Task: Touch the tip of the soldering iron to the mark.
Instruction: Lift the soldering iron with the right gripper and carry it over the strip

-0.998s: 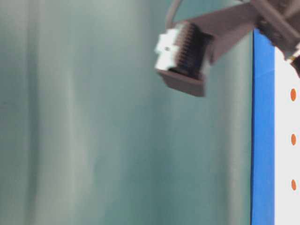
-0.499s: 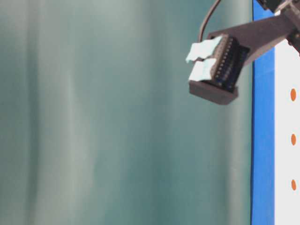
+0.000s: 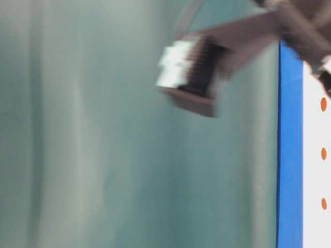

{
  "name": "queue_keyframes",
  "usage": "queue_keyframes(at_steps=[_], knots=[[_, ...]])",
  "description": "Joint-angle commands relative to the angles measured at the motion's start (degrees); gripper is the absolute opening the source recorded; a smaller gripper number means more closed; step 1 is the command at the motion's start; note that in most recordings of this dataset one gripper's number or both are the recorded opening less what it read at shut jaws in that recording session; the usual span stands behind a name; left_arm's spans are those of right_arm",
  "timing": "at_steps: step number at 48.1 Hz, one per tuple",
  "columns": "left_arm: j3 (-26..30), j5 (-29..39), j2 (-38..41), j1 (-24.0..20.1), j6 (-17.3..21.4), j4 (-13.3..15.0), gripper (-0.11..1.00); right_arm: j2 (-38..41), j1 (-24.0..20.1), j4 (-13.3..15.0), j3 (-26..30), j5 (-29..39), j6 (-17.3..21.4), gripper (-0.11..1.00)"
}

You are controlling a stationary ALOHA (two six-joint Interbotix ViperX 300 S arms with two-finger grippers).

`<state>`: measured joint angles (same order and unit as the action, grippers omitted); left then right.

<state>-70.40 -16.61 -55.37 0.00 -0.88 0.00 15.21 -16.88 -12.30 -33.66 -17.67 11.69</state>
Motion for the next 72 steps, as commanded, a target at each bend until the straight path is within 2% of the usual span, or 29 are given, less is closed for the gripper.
queue_keyframes(at_steps=[1, 12, 18, 39, 47, 57, 66, 72], knots=[[0.5, -0.5, 0.3, -0.2, 0.0, -0.1, 0.00, -6.1, 0.3, 0.3, 0.4, 3.0, -0.5, 0.07], [0.4, -0.5, 0.2, -0.2, -0.1, -0.1, 0.00, -15.2, 1.0, 0.3, 1.2, 14.0, -3.0, 0.07], [0.5, -0.4, 0.2, -0.2, -0.1, 0.0, 0.00, -18.7, 1.4, 1.1, 1.3, 17.3, -3.8, 0.07], [0.5, -0.5, 0.1, -0.2, -0.1, -0.1, 0.00, -20.2, 2.9, 3.7, 1.4, 19.0, -3.9, 0.07], [0.5, -0.5, 0.1, -0.2, -0.1, -0.1, 0.00, -21.1, 7.3, 6.9, 1.4, 21.8, -4.0, 0.07], [0.4, -0.4, 0.2, -0.2, -0.1, -0.1, 0.00, -22.5, 14.5, 14.0, 1.6, 24.8, -4.1, 0.07], [0.4, -0.4, 0.4, -0.2, -0.1, -0.1, 0.00, -22.5, 21.0, 18.1, 2.1, 25.5, -4.5, 0.07], [0.4, -0.4, 0.4, -0.2, -0.1, -0.1, 0.00, -22.4, 24.3, 21.9, 3.0, 26.6, -4.6, 0.07]])
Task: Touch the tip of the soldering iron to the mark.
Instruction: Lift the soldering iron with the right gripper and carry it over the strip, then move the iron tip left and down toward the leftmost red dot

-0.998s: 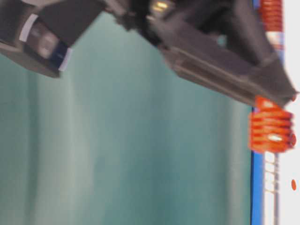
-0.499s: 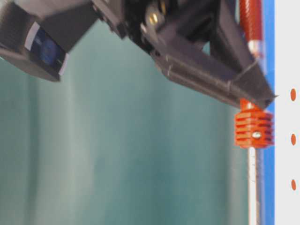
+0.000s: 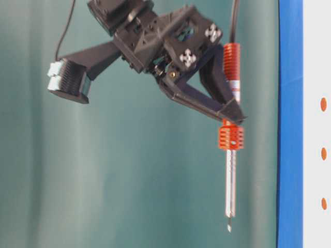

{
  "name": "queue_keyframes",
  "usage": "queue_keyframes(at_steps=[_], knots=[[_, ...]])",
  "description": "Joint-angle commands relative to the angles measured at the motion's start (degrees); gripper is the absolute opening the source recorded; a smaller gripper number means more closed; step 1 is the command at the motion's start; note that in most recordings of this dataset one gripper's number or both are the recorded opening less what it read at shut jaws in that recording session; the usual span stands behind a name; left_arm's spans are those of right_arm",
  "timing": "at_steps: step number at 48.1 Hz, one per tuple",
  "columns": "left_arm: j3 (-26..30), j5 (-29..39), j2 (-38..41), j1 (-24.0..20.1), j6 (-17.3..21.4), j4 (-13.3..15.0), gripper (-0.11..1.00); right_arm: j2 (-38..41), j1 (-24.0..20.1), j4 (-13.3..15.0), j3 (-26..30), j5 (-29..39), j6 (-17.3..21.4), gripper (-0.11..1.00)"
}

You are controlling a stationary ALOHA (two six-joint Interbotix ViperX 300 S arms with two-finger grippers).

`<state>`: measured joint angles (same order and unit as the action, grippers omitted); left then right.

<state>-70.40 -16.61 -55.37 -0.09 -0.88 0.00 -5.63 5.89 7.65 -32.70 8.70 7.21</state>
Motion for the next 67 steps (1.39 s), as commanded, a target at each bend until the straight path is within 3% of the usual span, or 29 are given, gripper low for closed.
queue_keyframes(at_steps=[1, 11, 25, 41, 67], knots=[[0.4, -0.4, 0.4, -0.1, -0.1, -0.1, 0.00, -1.6, 1.9, 2.5, 2.2, 0.4, -0.1, 0.07], [0.4, -0.5, 0.5, -0.1, -0.1, -0.1, 0.00, -1.1, 5.3, 5.1, 3.1, 1.3, -0.1, 0.07], [0.4, -0.5, 0.5, -0.1, 0.0, -0.1, 0.00, -1.1, 5.4, 5.2, 3.2, 3.5, -0.1, 0.07], [0.4, -0.5, 0.5, -0.2, 0.0, -0.1, 0.00, -0.9, 5.6, 5.4, 4.5, 19.2, -0.6, 0.07], [0.4, -0.5, 0.5, -0.2, 0.0, -0.1, 0.00, -0.9, 5.5, 5.2, 4.6, 16.0, -2.0, 0.07]])
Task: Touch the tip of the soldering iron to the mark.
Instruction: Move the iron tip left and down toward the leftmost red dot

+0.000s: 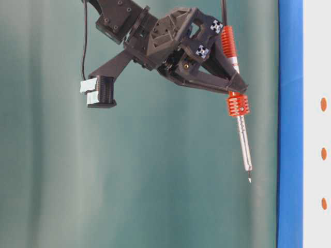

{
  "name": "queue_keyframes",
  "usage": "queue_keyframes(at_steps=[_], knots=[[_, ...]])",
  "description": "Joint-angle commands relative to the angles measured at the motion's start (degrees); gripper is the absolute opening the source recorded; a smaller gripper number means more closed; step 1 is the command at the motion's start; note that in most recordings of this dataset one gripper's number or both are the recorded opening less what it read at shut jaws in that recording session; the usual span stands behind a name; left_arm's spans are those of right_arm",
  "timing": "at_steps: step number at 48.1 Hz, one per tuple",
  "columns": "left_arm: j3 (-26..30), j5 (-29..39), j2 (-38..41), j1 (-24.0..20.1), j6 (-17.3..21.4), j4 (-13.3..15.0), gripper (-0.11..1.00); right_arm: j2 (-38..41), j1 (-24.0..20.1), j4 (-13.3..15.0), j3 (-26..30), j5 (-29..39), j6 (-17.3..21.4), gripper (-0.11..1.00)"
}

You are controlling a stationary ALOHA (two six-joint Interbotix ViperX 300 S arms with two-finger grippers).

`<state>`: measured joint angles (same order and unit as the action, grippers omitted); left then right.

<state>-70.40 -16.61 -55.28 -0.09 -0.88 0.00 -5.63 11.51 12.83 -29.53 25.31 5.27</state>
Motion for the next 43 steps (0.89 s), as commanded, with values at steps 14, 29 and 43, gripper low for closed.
queue_keyframes(at_steps=[14, 29, 43], knots=[[0.4, -0.5, 0.4, -0.1, 0.1, -0.1, 0.00, -0.9, -0.4, -0.1, 1.4, -0.6, -0.1, 0.07], [0.4, -0.6, 0.4, -0.1, 0.0, -0.1, 0.00, -0.9, -0.4, -0.1, 1.4, -0.7, -0.1, 0.07], [0.4, -0.5, 0.4, -0.1, 0.0, -0.1, 0.00, 1.0, -1.7, -0.3, 1.5, -0.9, -0.1, 0.07]])
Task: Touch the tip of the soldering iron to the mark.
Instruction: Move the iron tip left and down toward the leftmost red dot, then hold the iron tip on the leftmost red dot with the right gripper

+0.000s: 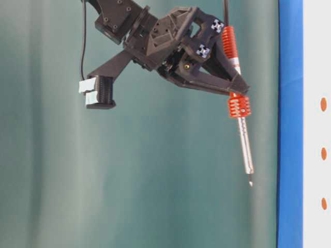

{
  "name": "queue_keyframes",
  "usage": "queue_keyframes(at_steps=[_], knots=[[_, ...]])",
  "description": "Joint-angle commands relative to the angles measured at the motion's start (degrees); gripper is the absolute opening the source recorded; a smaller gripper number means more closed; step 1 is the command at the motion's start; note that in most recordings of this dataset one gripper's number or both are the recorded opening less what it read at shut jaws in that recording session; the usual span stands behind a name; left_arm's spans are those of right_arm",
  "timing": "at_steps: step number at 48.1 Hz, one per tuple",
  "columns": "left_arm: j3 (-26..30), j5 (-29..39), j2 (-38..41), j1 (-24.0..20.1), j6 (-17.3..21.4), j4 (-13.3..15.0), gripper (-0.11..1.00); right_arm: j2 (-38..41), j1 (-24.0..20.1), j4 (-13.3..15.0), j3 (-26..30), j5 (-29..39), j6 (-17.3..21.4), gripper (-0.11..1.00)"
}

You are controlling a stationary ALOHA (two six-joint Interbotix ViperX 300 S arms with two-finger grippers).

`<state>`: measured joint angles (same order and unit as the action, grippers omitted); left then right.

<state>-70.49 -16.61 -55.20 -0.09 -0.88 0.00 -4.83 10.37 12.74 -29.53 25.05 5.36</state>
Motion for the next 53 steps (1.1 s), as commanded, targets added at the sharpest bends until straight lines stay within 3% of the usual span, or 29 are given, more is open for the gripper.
queue_keyframes(at_steps=[1, 29, 53], knots=[[0.5, -0.5, 0.4, -0.1, 0.0, -0.1, 0.00, 0.5, -0.6, -0.2, 1.6, -0.7, -0.2, 0.07], [0.4, -0.6, 0.4, -0.1, 0.1, -0.1, 0.00, 9.1, -1.8, -0.5, 3.7, -4.6, -0.2, 0.07], [0.4, -0.6, 0.4, -0.1, 0.2, -0.1, 0.00, 11.0, -1.2, -0.5, 3.6, -4.7, -0.1, 0.07]])
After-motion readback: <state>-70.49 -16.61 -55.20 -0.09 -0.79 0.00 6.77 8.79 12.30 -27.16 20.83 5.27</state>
